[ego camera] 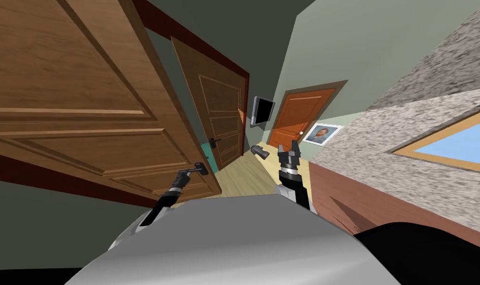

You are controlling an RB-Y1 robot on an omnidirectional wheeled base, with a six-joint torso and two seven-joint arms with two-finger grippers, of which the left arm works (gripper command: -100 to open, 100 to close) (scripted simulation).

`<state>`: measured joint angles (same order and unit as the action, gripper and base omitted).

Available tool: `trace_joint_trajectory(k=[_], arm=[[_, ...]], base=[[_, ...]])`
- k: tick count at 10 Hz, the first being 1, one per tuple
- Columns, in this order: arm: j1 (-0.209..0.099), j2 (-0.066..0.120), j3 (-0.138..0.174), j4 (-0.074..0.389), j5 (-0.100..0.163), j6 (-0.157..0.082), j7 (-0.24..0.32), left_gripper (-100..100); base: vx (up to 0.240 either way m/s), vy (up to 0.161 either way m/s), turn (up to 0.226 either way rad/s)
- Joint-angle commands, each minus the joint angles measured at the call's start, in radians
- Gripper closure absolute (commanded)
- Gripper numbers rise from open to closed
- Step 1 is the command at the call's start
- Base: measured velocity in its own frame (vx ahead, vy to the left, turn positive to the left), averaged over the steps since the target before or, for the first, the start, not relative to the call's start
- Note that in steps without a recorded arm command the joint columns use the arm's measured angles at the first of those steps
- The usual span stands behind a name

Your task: Pull the door open

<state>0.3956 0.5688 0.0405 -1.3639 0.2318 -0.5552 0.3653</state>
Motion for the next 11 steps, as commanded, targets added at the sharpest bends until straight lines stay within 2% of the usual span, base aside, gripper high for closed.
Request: trace_joint_trajectory(k=[1,2,3,11], arm=[[0.013,0.013,-0.02,0.0,-0.001,-0.028,0.016,100],[0.008,0.011,-0.008,0.001,0.0,-0.013,0.009,100],[0.02,0.025,-0.021,0.01,0.0,-0.037,0.022,100],[0.061,0.092,-0.065,0.032,-0.001,-0.143,0.075,100]], base=[[-0.24,0.057,-0.127],[-0.107,0.024,-0.015],[-0.151,0.008,-0.099],[-0.206,0.058,-0.143]])
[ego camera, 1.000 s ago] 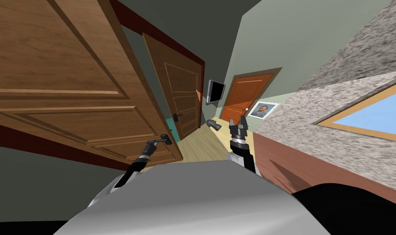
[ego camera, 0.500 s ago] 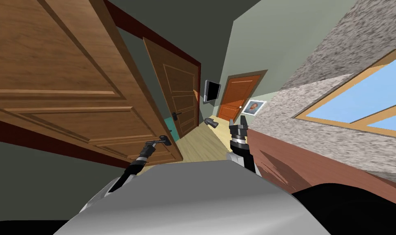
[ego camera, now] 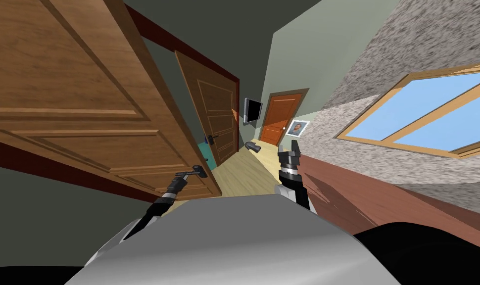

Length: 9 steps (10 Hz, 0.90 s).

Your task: Pull the door open

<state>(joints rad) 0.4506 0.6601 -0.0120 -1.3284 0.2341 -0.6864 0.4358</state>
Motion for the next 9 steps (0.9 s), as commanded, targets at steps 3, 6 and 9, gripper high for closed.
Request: trace_joint_trajectory(k=[3,6,9], arm=[[0.024,0.019,-0.012,0.016,-0.003,-0.05,0.016,100],[0.049,0.04,-0.024,0.031,-0.006,-0.104,0.033,100],[0.075,0.062,-0.037,0.047,-0.008,-0.162,0.051,100]], base=[[-0.104,0.023,-0.06],[-0.099,0.037,-0.07],[-0.098,0.03,-0.064]])
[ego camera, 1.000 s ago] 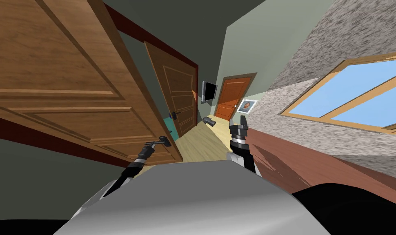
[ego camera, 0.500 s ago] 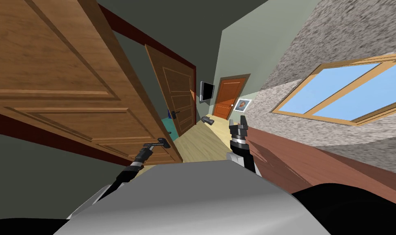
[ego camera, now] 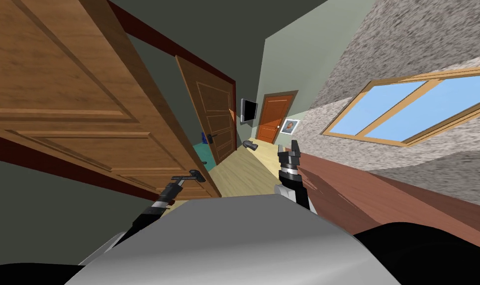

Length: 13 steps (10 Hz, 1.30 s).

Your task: Pull the door open

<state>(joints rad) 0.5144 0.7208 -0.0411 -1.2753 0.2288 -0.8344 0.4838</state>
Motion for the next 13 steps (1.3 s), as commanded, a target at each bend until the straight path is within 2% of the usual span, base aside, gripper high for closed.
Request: trace_joint_trajectory(k=[1,5,6,7,9,13], arm=[[0.02,0.009,-0.012,-0.001,-0.004,-0.033,0.008,100],[0.047,0.032,-0.025,0.015,-0.007,-0.093,0.027,100],[0.046,0.031,-0.014,0.012,-0.003,-0.076,0.022,100],[0.052,0.033,-0.017,0.042,-0.007,-0.119,0.028,100],[0.059,0.034,-0.019,0.073,-0.012,-0.165,0.035,100],[0.076,0.037,-0.026,0.158,-0.026,-0.28,0.052,100]], base=[[-0.107,0.025,-0.065],[-0.087,0.032,-0.051],[-0.042,0.021,-0.004],[0.006,0.004,-0.051],[0.024,-0.008,-0.046],[0.028,-0.008,-0.058]])
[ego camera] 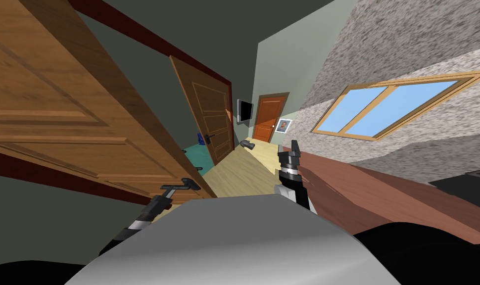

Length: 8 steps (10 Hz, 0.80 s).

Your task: Pull the door open

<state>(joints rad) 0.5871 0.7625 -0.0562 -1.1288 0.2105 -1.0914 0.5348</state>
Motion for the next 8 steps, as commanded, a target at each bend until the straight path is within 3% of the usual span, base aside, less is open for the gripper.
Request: trace_joint_trajectory(k=[1,3,4,6,7,8], arm=[[0.003,-0.005,-0.011,0.012,-0.008,-0.032,0.001,100],[0.014,-0.003,-0.015,0.062,-0.016,-0.093,0.012,100],[0.014,-0.003,-0.015,0.062,-0.016,-0.104,0.012,100],[0.026,-0.001,-0.019,0.114,-0.024,-0.17,0.022,100],[0.026,-0.001,-0.019,0.114,-0.024,-0.179,0.022,100],[0.032,0.0,-0.021,0.14,-0.028,-0.216,0.027,100]], base=[[0.015,-0.003,-0.017],[0.014,-0.006,-0.062],[0.015,-0.001,-0.017],[0.008,-0.002,-0.055],[-0.001,-0.001,-0.018],[0.002,0.001,-0.03]])
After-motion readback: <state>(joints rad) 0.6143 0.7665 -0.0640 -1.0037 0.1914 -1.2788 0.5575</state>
